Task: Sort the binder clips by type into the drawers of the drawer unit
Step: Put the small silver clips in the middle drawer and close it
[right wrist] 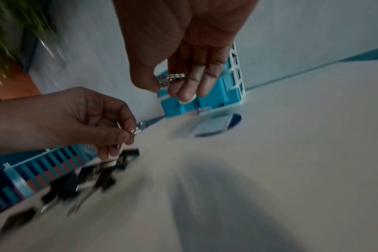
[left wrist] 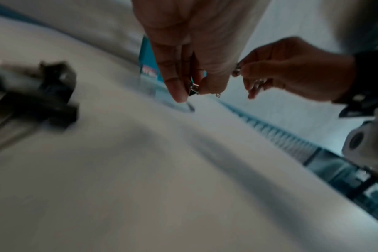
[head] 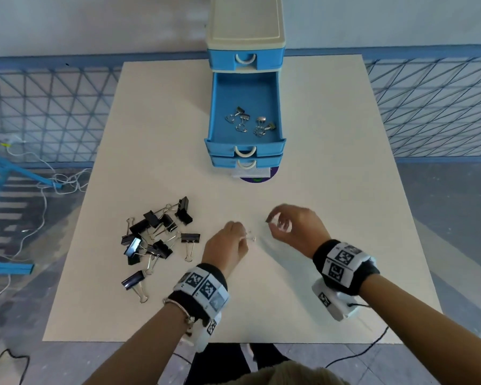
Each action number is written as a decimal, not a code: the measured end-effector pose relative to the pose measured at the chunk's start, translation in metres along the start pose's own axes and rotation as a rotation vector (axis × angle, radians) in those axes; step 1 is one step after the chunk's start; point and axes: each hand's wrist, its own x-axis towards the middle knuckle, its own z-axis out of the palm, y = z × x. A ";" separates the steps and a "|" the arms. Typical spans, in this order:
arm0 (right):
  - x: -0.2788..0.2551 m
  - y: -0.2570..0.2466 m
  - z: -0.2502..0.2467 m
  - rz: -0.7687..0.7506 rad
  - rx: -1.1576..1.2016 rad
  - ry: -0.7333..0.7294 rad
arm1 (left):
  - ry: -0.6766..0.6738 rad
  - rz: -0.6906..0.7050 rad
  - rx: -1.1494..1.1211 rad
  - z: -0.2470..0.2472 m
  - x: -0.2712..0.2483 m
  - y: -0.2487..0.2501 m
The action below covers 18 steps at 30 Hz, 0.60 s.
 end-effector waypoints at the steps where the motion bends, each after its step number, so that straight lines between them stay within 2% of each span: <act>1: 0.010 -0.008 -0.011 -0.031 0.008 0.043 | 0.067 0.015 -0.067 -0.016 0.007 0.005; 6: 0.072 -0.046 -0.062 -0.142 0.017 0.276 | 0.395 0.067 -0.239 -0.097 0.056 0.041; 9: 0.108 -0.059 -0.082 -0.121 0.034 0.346 | 0.494 0.132 -0.281 -0.126 0.081 0.057; 13: 0.119 -0.053 -0.088 -0.104 0.042 0.250 | 0.367 0.077 -0.176 -0.121 0.087 0.059; 18: 0.107 -0.024 -0.070 -0.066 -0.016 0.174 | 0.242 0.173 -0.083 -0.064 0.057 0.023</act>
